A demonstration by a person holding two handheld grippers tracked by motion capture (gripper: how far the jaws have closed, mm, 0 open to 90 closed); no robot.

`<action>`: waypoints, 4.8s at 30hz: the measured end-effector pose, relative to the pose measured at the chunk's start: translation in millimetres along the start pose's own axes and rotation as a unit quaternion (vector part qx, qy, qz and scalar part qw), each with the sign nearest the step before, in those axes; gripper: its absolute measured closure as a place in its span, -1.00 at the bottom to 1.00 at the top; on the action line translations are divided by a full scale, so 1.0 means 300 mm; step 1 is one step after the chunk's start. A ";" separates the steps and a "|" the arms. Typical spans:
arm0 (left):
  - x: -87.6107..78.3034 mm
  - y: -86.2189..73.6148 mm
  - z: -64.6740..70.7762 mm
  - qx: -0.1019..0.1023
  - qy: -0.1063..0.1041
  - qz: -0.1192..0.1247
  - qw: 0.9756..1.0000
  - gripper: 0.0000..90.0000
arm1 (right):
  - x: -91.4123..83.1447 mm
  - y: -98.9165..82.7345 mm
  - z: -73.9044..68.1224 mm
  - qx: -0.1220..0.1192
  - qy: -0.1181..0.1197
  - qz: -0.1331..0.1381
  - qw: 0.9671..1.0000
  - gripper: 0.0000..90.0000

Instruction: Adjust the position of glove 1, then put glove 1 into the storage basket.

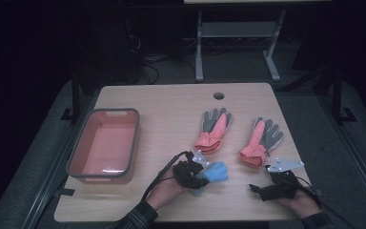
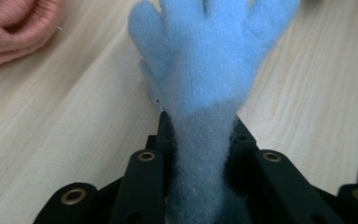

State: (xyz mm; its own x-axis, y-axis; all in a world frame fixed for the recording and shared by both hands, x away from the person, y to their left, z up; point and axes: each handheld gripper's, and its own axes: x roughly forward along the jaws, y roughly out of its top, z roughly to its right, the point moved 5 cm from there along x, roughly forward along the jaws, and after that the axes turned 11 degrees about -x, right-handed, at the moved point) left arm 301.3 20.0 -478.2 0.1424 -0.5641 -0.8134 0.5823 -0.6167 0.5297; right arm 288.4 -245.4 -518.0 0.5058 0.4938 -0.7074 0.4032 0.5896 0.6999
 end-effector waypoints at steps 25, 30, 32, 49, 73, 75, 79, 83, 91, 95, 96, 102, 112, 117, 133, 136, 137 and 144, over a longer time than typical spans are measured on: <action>-0.234 0.034 -0.141 -0.041 0.005 0.046 0.998 0.61 | 0.002 0.002 0.000 0.003 -0.001 0.000 1.000 -0.93; -0.281 0.031 -0.175 -0.058 0.014 0.060 0.996 0.61 | 0.002 0.001 0.000 0.001 -0.001 0.000 1.000 -0.93; -0.301 0.029 -0.188 -0.068 0.017 0.069 0.995 0.61 | 0.001 0.001 -0.001 0.001 -0.001 0.000 1.000 -0.93; -0.482 -0.034 -0.349 -0.128 0.065 0.108 0.984 0.61 | 0.001 0.001 0.000 0.000 0.000 0.000 1.000 -0.93; -0.672 -0.227 -0.605 -0.227 0.170 0.120 0.952 0.61 | 0.001 0.001 0.000 0.000 0.000 0.000 1.000 -0.93; -0.675 -0.239 -0.618 -0.231 0.173 0.118 0.950 0.61 | 0.001 0.001 0.000 0.000 0.000 0.000 1.000 -0.94; -0.670 -0.277 -0.660 -0.246 0.184 0.110 0.945 0.61 | 0.001 0.001 0.000 0.000 0.000 0.000 1.000 -0.93; -0.647 -0.297 -0.702 -0.252 0.192 0.097 0.944 0.61 | 0.001 0.001 0.000 0.000 0.000 0.000 1.000 -0.93; -0.590 -0.334 -0.768 -0.268 0.210 0.064 0.938 0.61 | 0.001 0.001 0.000 0.000 0.000 0.000 1.000 -0.93; -0.570 -0.343 -0.782 -0.275 0.215 0.048 0.936 0.59 | 0.001 0.001 -0.001 0.001 0.000 0.000 1.000 -0.93; -0.558 -0.343 -0.790 -0.273 0.214 0.040 0.937 0.57 | 0.000 0.000 -0.001 0.001 0.000 0.000 1.000 -0.93; -0.519 -0.348 -0.802 -0.264 0.216 0.008 0.940 0.44 | -0.002 -0.001 -0.002 0.000 0.000 0.000 1.000 -0.93; -0.486 -0.360 -0.815 -0.265 0.213 -0.013 0.940 -0.25 | -0.004 -0.003 -0.004 0.001 0.000 0.000 1.000 -0.93; -0.500 -0.356 -0.817 -0.272 0.211 0.003 0.939 -0.50 | -0.004 -0.003 -0.004 0.001 0.000 0.000 1.000 -0.93; -0.593 -0.253 -0.728 -0.251 0.179 0.089 0.947 -0.59 | -0.005 -0.004 -0.004 0.000 -0.001 0.000 1.000 -0.93; -0.591 -0.229 -0.704 -0.242 0.166 0.097 0.951 -0.59 | -0.005 -0.005 -0.004 -0.001 -0.001 0.000 1.000 -0.93; -0.586 -0.207 -0.679 -0.234 0.153 0.104 0.954 -0.59 | -0.005 -0.005 -0.004 0.000 0.000 0.000 1.000 -0.93; -0.567 -0.149 -0.608 -0.209 0.125 0.115 0.963 -0.59 | -0.005 -0.005 -0.003 -0.001 -0.001 0.000 1.000 -0.93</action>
State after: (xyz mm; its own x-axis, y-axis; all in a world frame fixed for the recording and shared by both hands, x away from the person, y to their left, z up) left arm 397.0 243.5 -407.4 0.4642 -0.4778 -0.7459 0.7763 -0.1861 0.6023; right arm 286.3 -246.3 -518.0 0.5068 0.4930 -0.7072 0.4021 0.5904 0.6998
